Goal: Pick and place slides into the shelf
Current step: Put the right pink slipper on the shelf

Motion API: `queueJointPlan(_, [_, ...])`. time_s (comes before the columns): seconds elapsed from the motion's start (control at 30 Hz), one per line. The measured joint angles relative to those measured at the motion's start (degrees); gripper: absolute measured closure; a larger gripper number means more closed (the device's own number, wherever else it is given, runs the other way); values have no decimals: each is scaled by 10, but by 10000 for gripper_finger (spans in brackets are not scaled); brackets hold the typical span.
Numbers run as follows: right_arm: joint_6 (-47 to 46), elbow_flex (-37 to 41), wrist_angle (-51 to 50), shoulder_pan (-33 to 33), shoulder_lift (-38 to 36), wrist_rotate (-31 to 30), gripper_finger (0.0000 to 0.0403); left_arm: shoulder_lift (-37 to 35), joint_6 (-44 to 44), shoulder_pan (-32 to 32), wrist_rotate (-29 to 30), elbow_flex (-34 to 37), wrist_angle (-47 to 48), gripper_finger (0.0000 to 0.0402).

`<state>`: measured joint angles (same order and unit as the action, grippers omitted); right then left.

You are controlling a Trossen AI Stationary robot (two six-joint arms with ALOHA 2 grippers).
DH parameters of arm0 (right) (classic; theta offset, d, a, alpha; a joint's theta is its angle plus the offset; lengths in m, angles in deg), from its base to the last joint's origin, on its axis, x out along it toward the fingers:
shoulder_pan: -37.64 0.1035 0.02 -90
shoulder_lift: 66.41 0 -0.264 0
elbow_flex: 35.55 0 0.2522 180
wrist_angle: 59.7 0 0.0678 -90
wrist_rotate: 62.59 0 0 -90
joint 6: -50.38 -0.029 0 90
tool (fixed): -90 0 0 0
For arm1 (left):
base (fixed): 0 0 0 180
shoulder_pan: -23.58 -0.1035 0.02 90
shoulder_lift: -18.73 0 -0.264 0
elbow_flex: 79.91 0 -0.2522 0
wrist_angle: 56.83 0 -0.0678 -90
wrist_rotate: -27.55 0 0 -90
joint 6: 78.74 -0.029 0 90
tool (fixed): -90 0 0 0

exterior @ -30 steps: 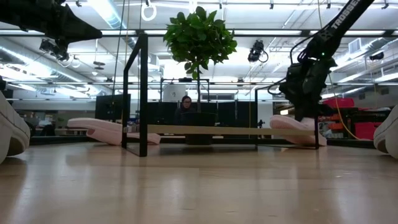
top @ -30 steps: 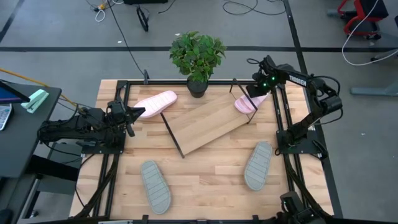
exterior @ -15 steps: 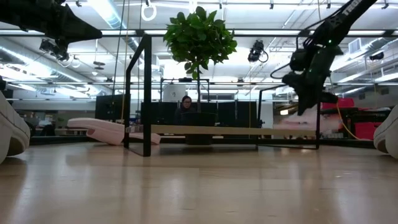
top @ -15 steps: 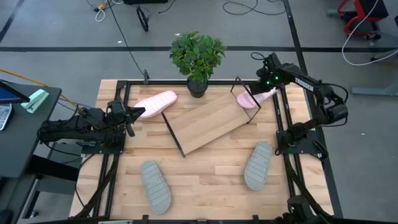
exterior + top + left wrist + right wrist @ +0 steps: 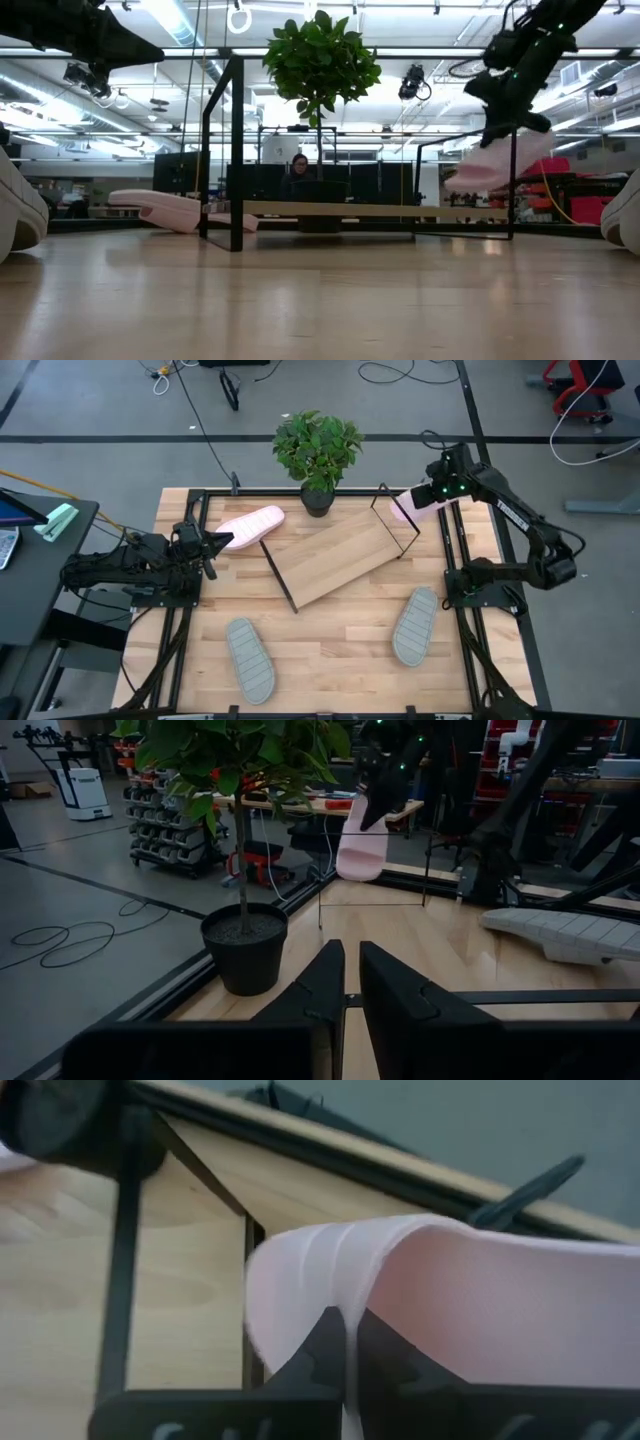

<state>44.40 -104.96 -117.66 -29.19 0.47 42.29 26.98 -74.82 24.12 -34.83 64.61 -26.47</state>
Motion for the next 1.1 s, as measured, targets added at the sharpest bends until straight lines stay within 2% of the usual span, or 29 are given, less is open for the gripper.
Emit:
queueJointPlan(0.17, [1, 0, 16, 16, -24, -31, 394, 0, 0, 0, 0, 0, 0, 367])
queueJointPlan(0.47, [39, -5, 44, 69, -45, -163, 394, 0, 0, 0, 0, 0, 0, 359])
queueJointPlan(0.67, [84, -68, 37, 106, -67, -253, 394, 0, 0, 0, 0, 0, 0, 365])
queueJointPlan(0.73, [101, -97, 35, 119, -77, -259, 394, 0, 0, 0, 0, 0, 0, 367])
queueJointPlan(0.83, [117, -144, 35, 141, -85, -231, 394, 0, 0, 0, 0, 0, 0, 365])
queueJointPlan(1.1, [140, -251, 11, 209, -73, 10, 394, 0, 0, 0, 0, 0, 0, 360])
